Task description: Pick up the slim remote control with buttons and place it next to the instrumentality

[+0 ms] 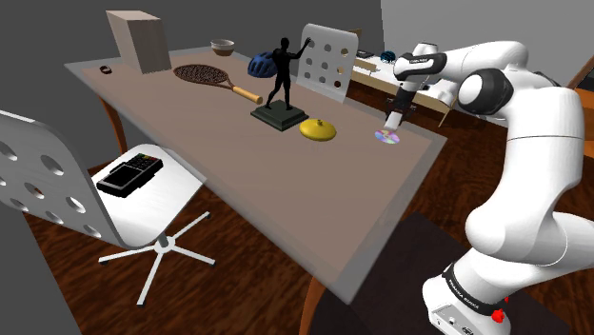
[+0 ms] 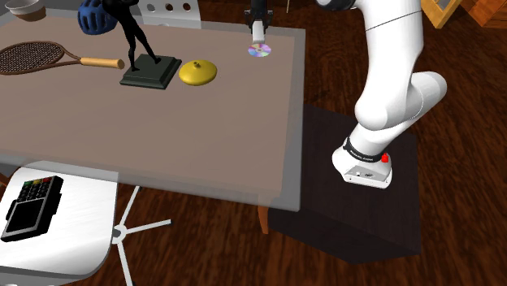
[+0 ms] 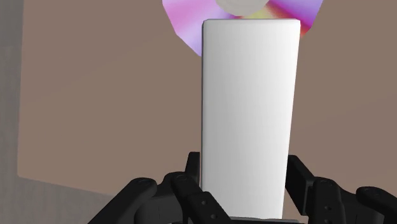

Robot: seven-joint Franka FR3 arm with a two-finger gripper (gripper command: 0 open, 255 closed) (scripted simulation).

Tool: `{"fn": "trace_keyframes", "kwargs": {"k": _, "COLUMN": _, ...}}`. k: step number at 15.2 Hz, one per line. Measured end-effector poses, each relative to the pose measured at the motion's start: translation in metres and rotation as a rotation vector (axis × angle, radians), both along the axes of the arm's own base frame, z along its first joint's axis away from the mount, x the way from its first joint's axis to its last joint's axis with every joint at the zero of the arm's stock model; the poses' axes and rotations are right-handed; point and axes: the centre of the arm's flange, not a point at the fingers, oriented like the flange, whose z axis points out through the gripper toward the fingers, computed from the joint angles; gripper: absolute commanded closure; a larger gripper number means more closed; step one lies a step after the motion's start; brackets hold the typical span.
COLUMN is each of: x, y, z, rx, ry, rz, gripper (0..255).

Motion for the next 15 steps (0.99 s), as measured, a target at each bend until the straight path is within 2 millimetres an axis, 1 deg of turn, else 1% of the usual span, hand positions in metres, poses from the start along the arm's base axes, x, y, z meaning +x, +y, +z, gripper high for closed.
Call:
{"fn": "trace_keyframes", "kwargs": {"k": 5, "x": 0.001, "y": -0.001, "z": -0.002, "rx": 0.0, "ry": 0.0, "rz": 0.0, "gripper": 255}}
{"fn": "trace_keyframes", "kwargs": {"k": 6, "x": 0.001, "y": -0.001, "z": -0.002, "rx": 0.0, "ry": 0.0, "rz": 0.0, "gripper": 0}}
{"fn": "trace_keyframes", "kwargs": {"k": 12, "x": 0.001, "y": -0.001, "z": -0.002, "rx": -0.001, "ry": -0.001, "rz": 0.0, "gripper": 0}}
{"fn": "trace_keyframes", "kwargs": {"k": 13, "x": 0.002, "y": -0.002, "z": 0.004, "rx": -0.001, "ry": -0.001, "rz": 0.0, "gripper": 0}}
{"fn": "trace_keyframes", "kwargs": {"k": 15, "x": 0.002, "y": -0.001, "z": 0.026, "rx": -0.001, "ry": -0.002, "rz": 0.0, "gripper": 0}}
